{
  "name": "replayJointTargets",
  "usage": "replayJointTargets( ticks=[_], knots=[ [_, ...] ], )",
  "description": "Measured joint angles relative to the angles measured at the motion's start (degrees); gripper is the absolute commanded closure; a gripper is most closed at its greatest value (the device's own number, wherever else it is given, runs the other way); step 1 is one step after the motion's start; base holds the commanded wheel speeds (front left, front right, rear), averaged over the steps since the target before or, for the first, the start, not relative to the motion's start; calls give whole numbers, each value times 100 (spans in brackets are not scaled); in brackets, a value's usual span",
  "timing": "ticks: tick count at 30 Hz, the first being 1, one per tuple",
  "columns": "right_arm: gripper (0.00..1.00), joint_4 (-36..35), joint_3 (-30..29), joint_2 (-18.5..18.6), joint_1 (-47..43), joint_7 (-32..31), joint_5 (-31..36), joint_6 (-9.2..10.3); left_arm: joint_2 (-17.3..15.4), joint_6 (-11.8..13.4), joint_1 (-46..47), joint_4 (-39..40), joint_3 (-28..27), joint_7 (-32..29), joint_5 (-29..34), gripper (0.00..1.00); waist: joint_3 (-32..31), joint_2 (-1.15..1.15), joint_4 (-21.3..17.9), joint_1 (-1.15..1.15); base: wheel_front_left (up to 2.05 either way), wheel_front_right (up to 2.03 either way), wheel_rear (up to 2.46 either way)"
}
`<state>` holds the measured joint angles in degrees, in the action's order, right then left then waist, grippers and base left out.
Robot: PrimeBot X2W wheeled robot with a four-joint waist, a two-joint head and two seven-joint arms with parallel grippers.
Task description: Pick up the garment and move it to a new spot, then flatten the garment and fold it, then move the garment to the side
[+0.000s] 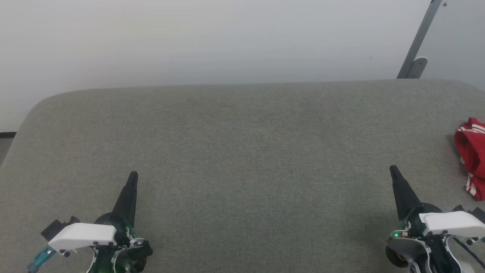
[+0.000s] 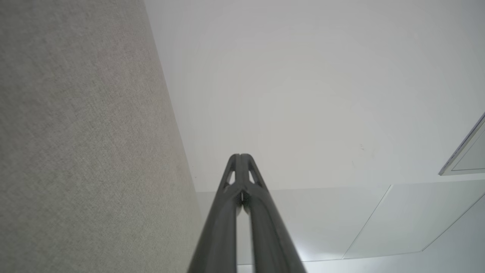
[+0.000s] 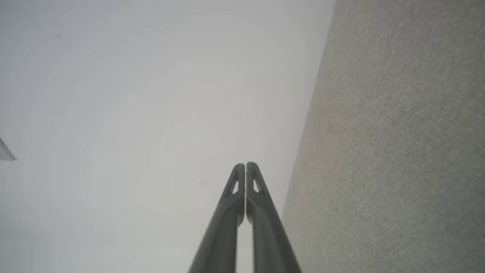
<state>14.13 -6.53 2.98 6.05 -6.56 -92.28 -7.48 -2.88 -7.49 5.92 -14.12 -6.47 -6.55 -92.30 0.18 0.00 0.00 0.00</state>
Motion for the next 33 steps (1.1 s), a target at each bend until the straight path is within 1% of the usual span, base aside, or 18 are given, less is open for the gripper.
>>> replayJointTargets(
  ticks=[33],
  knots=[
    [100,-1,2,-1,3,0,0,0,0,0,1,1,0,1,0,100,0,0,0,0,0,0,0]
  ],
)
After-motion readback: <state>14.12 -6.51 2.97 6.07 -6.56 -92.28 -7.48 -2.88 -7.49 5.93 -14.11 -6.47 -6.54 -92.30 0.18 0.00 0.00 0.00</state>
